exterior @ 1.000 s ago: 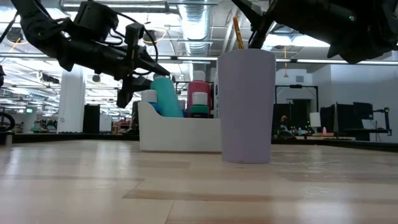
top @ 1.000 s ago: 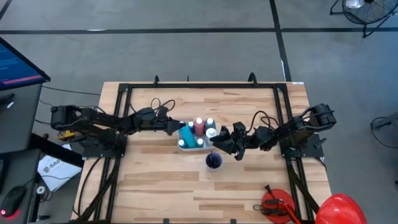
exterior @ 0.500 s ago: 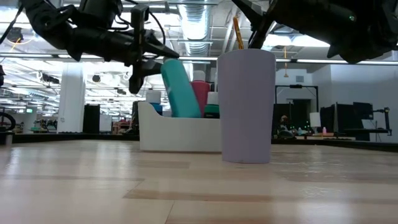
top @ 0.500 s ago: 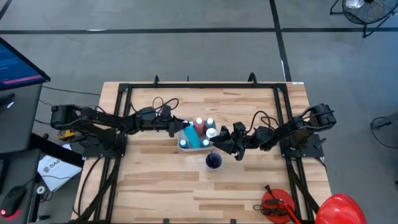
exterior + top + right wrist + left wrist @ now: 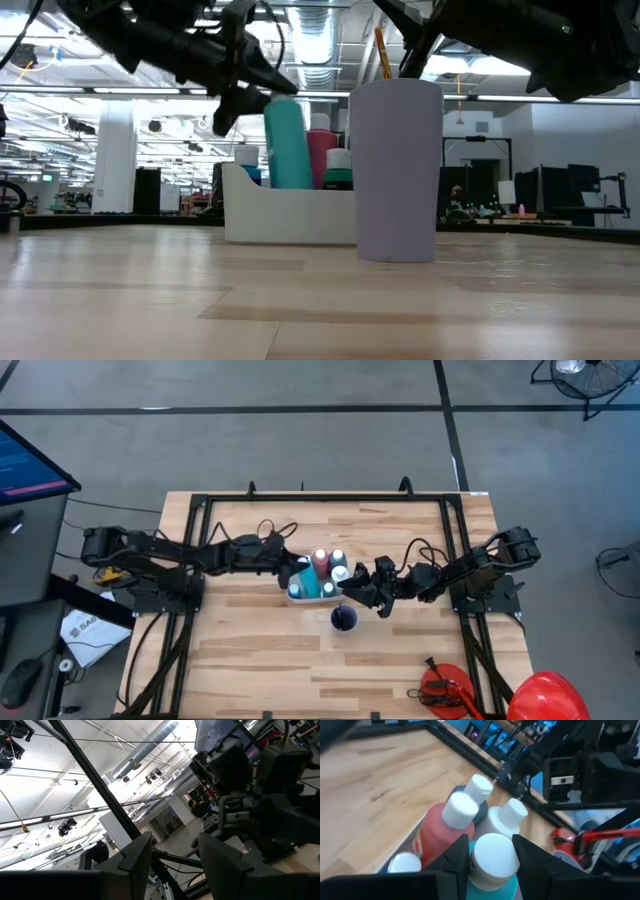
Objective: Pick & Place Paint Supplies
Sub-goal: Adjust the light blue paint bottle in the white bin
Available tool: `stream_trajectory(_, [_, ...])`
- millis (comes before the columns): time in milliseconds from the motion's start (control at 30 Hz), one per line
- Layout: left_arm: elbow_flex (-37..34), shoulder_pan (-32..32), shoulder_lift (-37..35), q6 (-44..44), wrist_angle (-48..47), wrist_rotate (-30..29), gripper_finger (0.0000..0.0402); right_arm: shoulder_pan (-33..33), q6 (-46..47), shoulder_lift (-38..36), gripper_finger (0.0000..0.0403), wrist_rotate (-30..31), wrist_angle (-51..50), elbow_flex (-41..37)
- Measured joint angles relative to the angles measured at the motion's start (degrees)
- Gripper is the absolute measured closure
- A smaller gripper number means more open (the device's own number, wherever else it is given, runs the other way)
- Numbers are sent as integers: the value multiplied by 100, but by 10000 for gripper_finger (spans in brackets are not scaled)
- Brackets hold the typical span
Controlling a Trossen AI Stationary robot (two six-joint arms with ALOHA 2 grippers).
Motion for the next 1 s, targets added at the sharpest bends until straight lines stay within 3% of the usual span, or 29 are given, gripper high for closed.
stream_trajectory(267, [773, -102, -5, 676, -1490, -362, 293, 0, 0, 0, 246, 0, -2, 0])
stream_trajectory(700, [821, -145, -661, 639, -2689, -1562, 294, 39, 0, 0, 249, -7, -99, 0])
stream_trajectory(1000, [814, -145, -622, 678, -2753, -1604, 294, 37, 0, 4, 248, -7, -333, 2])
